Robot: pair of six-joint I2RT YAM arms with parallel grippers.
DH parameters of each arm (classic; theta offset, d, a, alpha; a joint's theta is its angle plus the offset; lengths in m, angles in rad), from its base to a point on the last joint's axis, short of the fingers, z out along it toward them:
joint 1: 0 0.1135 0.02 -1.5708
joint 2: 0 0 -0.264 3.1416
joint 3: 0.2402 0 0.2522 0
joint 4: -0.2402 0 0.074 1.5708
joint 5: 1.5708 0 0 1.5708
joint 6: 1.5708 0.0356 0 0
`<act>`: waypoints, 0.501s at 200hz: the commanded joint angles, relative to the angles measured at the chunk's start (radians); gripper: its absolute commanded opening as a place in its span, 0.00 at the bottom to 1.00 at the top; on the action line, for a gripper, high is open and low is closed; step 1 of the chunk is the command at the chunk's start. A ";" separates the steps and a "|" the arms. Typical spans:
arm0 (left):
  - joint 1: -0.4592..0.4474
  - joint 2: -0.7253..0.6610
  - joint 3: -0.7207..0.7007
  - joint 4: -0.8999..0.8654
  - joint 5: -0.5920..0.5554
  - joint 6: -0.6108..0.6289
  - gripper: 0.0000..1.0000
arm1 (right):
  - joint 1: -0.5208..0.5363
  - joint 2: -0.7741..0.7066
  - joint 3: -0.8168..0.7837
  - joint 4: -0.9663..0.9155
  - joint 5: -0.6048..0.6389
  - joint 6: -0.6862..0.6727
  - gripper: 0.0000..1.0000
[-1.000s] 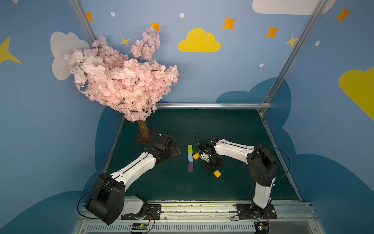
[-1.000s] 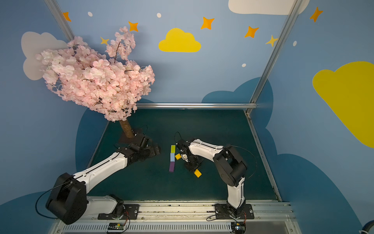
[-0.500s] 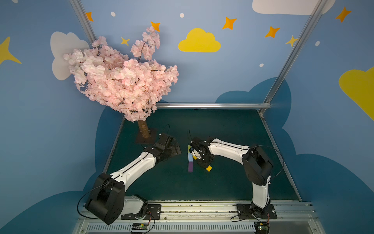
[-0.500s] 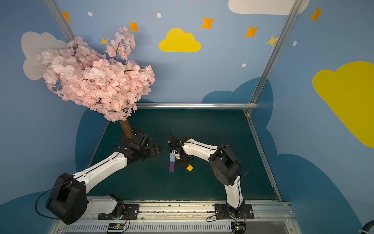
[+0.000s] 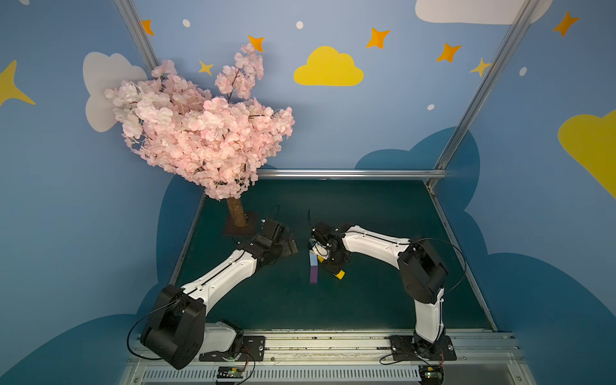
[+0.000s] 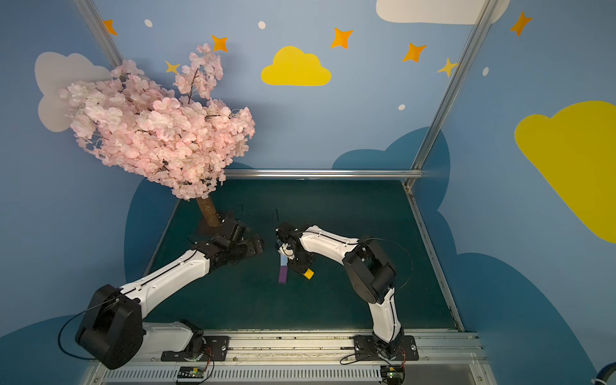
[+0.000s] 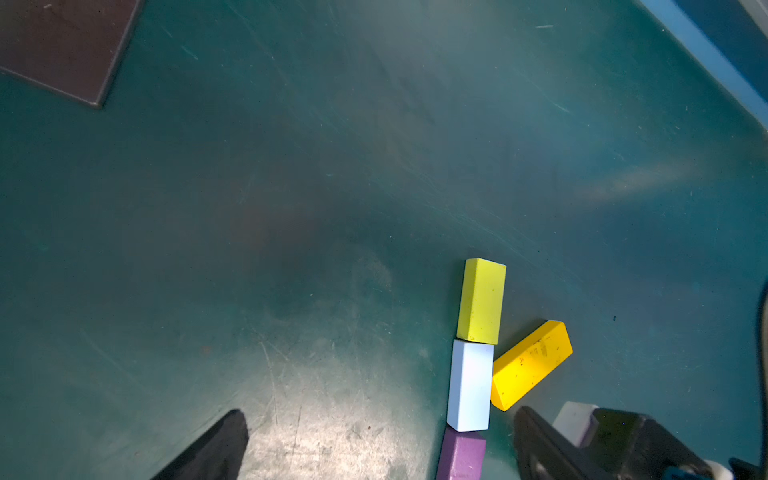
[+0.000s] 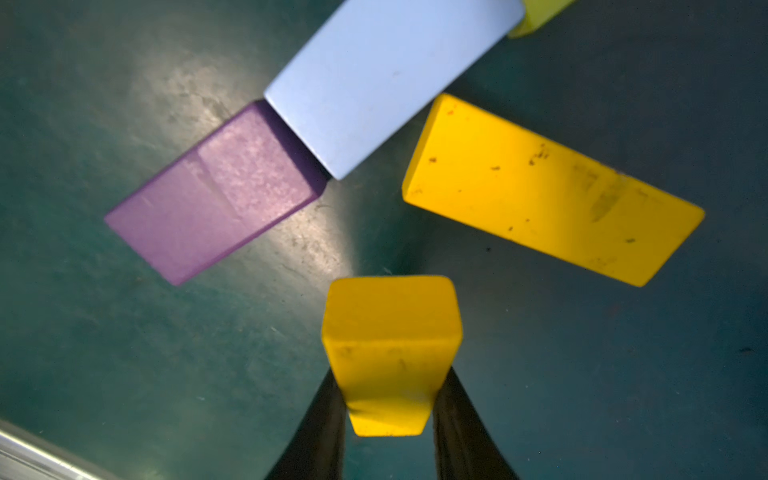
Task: Assemble the letter k with building blocks
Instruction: Assemble the building block at the center of the board.
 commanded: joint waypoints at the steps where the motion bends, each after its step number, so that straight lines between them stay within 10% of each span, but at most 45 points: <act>1: -0.001 -0.009 0.023 -0.011 -0.006 0.011 1.00 | -0.002 0.010 0.007 -0.038 -0.037 -0.019 0.10; 100: 0.003 -0.014 0.019 -0.009 -0.009 0.010 1.00 | 0.004 0.062 0.063 -0.051 -0.024 -0.029 0.29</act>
